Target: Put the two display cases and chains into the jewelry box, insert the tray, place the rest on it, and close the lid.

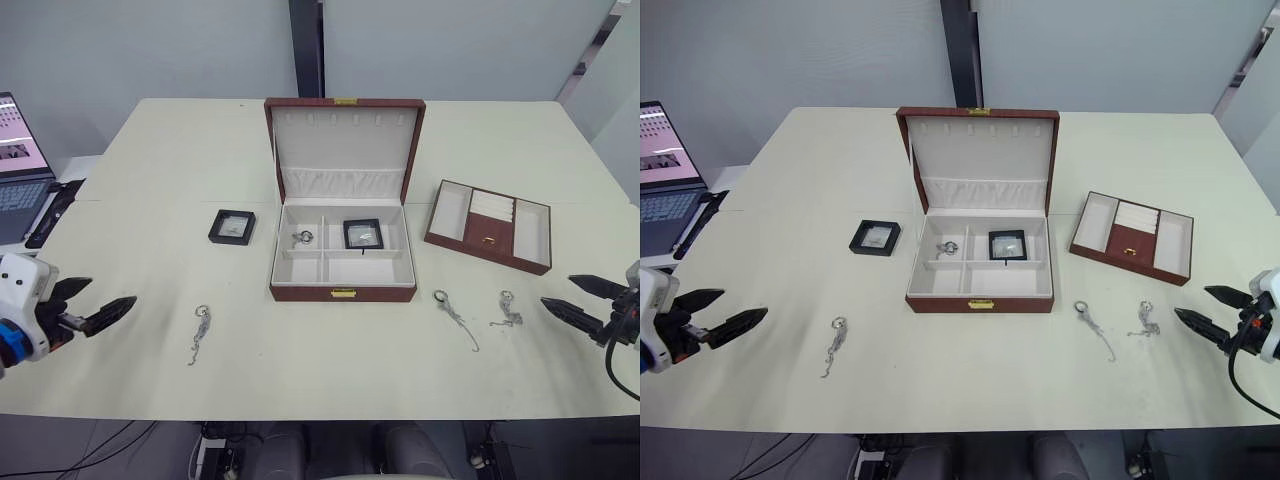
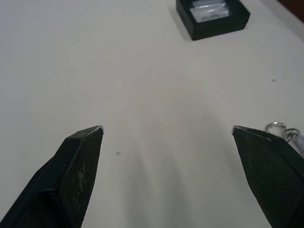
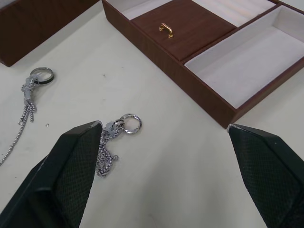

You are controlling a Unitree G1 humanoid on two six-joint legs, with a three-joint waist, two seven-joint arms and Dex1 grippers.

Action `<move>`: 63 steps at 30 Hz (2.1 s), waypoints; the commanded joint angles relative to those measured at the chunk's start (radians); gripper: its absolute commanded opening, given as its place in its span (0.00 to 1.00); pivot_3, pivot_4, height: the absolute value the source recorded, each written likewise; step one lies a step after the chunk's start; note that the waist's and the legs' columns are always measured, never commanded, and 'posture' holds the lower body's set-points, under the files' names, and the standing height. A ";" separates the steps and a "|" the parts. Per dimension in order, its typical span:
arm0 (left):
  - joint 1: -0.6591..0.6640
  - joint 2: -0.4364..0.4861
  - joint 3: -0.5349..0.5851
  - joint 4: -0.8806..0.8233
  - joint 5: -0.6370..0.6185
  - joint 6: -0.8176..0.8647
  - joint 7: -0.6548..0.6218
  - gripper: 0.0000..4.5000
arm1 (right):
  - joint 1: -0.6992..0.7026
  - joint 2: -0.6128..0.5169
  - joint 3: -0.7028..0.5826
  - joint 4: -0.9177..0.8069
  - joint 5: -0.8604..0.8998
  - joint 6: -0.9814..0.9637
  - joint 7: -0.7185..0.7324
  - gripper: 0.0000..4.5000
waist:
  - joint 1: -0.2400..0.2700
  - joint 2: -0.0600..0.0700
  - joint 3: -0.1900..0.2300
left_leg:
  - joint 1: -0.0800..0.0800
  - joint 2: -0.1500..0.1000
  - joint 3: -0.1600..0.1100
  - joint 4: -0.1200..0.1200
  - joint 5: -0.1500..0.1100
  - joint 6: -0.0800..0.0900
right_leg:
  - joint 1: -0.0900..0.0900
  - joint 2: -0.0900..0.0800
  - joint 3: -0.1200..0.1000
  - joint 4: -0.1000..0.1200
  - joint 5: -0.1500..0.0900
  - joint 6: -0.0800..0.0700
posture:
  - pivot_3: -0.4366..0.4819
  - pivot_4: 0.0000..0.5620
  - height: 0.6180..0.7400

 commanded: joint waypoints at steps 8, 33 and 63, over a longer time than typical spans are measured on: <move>0.114 -0.204 -0.009 -0.340 -0.063 -0.007 0.191 1.00 | -0.076 -0.003 0.066 -0.368 0.195 0.149 0.030 1.00 | 0.000 0.000 0.000 | 0.000 0.000 -0.001 0.000 0.000 0.000 | 0.001 0.000 0.001 0.000 0.000 0.000 | 0.48 0.27 1.00; 0.260 -0.555 -0.346 -0.430 0.156 -0.099 0.583 1.00 | -0.115 0.040 0.198 -0.626 0.251 0.215 -0.109 1.00 | 0.004 -0.002 -0.001 | 0.000 -0.001 -0.003 0.000 0.000 0.000 | 0.002 0.001 0.000 -0.002 0.000 0.000 | 0.48 0.27 1.00; 0.276 -0.511 -0.366 -0.352 0.131 -0.066 0.576 0.46 | -0.105 0.027 0.195 -0.625 0.236 0.215 -0.124 1.00 | 0.004 0.006 -0.006 | 0.016 -0.002 -0.006 -0.004 -0.001 0.002 | 0.024 0.001 -0.002 -0.015 0.000 0.000 | 0.48 0.27 1.00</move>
